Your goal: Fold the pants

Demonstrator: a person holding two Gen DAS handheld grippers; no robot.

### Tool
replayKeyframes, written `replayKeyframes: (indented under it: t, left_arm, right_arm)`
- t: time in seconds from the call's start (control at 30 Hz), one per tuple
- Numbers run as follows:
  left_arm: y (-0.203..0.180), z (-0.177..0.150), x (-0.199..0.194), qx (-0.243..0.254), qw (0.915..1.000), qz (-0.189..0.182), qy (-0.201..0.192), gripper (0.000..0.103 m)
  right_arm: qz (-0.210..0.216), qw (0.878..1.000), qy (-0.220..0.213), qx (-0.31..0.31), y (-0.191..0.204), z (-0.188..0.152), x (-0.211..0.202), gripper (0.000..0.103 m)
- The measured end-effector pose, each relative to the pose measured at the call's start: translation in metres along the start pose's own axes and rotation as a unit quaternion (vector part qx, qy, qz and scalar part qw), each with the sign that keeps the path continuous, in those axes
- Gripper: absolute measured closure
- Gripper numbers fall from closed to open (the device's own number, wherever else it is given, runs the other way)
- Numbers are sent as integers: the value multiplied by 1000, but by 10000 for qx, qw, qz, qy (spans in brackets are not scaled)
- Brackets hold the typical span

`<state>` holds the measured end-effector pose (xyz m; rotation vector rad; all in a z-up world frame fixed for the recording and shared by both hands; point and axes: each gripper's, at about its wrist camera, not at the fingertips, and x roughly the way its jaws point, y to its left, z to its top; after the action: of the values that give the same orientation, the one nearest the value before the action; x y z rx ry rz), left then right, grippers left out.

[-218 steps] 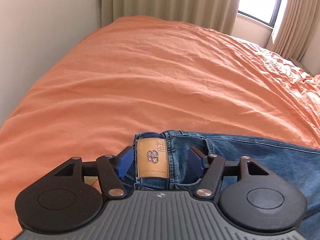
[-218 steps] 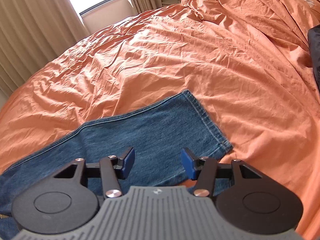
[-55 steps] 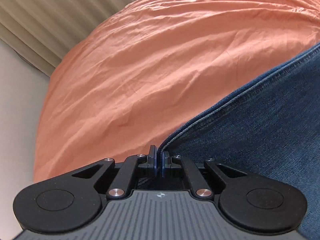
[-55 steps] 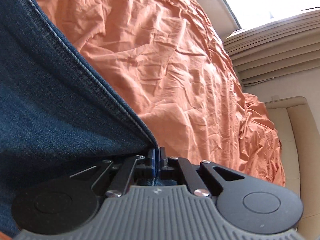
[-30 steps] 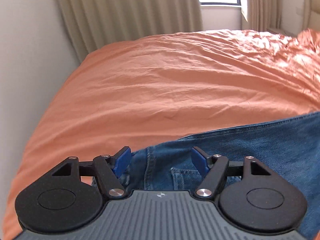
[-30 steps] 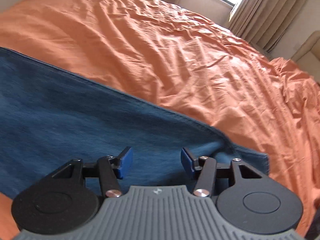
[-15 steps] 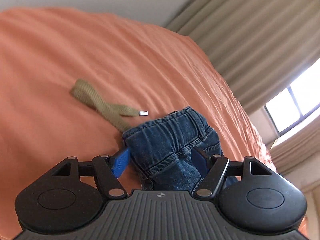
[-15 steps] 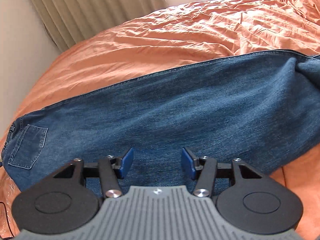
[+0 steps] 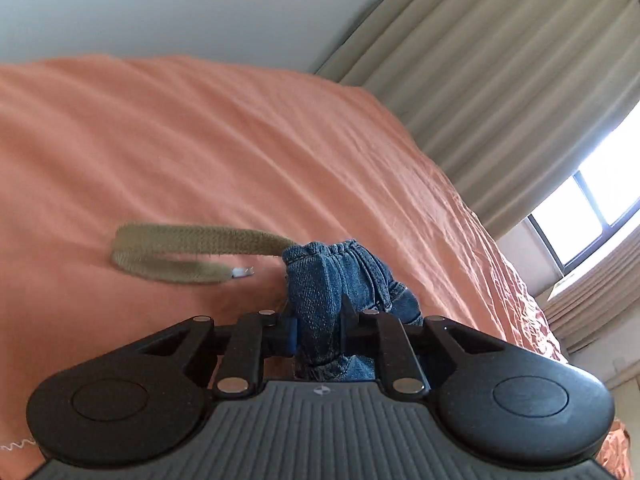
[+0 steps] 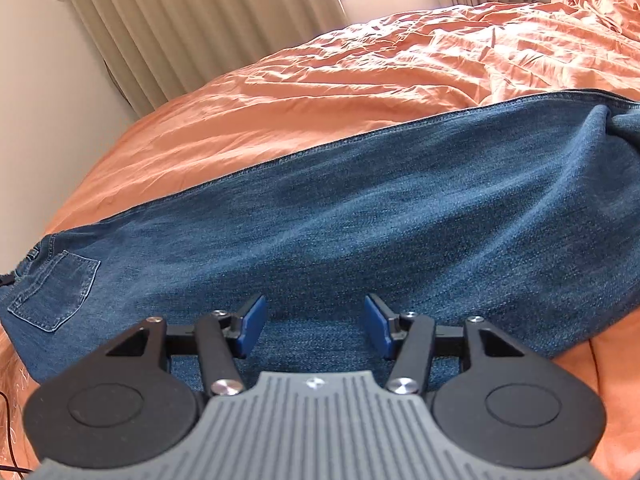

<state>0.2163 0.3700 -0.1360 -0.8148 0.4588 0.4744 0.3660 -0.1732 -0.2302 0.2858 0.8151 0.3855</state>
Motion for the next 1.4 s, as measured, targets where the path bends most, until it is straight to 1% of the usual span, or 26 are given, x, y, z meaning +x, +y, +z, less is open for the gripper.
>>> replayKeyframes:
  t: [0.07,0.1,0.17,0.23,0.27,0.3,0.37,0.4,0.43,0.47,0.5,0.57,0.63,0.7,0.77,0.8,0.87,0.93,0.97,1.07,1.17,1.23,1.33,1.4]
  left_arm:
    - [-11,3,2,445,9987,233,-52,84]
    - [-12,1,9,647,9969,437,-4,84]
    - [-9,-7,29,899,9926,805,169,84]
    - [-1,-23,49,1119,9871,1081,375,84]
    - [3,-28,57,1147,9858,1125,484,82]
    - [5,-30,61,1168,9855,1118,510,81]
    - [1,-28,61,1192,9845,1168,538,74]
    - [-4,-26,58,1322,9816,1254,577,73]
    - [-10,-26,55,1515,9776,1343,577,66]
    - [-18,-27,50,1768,9719,1462,526,62]
    - [-30,-27,45,2038,9662,1522,427,61]
    - [-45,-29,31,2361,9585,1582,215,53]
    - [-60,-30,18,2490,9560,1552,78,49]
    - [-71,-32,10,2490,9557,1567,-6,47]
    - [-83,-35,1,2550,9538,1582,-143,46]
    - [-86,-37,-7,2619,9527,1528,-221,46]
    - [-100,-41,-14,2820,9508,1246,-296,45]
    - [-115,-52,-25,3049,9448,1132,-395,43]
    - [-122,-57,-25,3133,9431,1056,-360,42]
    - [-147,-73,-14,3333,9401,720,18,42]
    - [-171,-102,-6,3635,9302,415,301,43]
    - [-188,-123,1,3847,9215,218,492,43]
    - [-215,-159,10,4158,9061,-91,772,43]
    - [-235,-181,17,4333,8964,-236,906,43]
  right_arm:
    - [-17,10000,-6,95,-3,1,0,56]
    - [-21,9999,0,145,-5,2,1,58]
    - [13,9998,35,205,-8,3,1,59]
    - [68,9997,71,235,-10,4,2,58]
    - [84,9997,94,209,-10,4,3,57]
    - [85,9997,101,194,-10,4,3,57]
    - [91,9996,108,227,-11,5,4,56]
    - [94,9996,105,255,-11,6,4,56]
    - [99,9995,102,299,-12,6,4,56]
    - [97,9993,95,352,-13,8,2,56]
    - [66,9991,66,422,-15,9,0,56]
    - [-93,9985,-40,531,-20,14,-8,55]
    - [-340,9973,-137,635,-29,21,-19,55]
    - [-551,9955,-218,739,-41,30,-30,56]
    - [-736,9931,-312,863,-61,40,-44,56]
    - [-872,9916,-359,884,-72,45,-52,57]
    - [-1181,9887,-496,776,-92,54,-71,57]
    - [-1522,9848,-630,543,-113,62,-91,55]
    - [-1659,9831,-676,386,-123,65,-99,54]
    - [-2043,9763,-696,-140,-152,69,-117,53]
    - [-2349,9678,-540,-722,-179,66,-126,53]
    - [-2519,9610,-413,-1068,-197,65,-128,54]
    - [-2744,9505,-324,-1420,-222,69,-131,56]
    - [-2871,9452,-355,-1513,-237,76,-131,57]
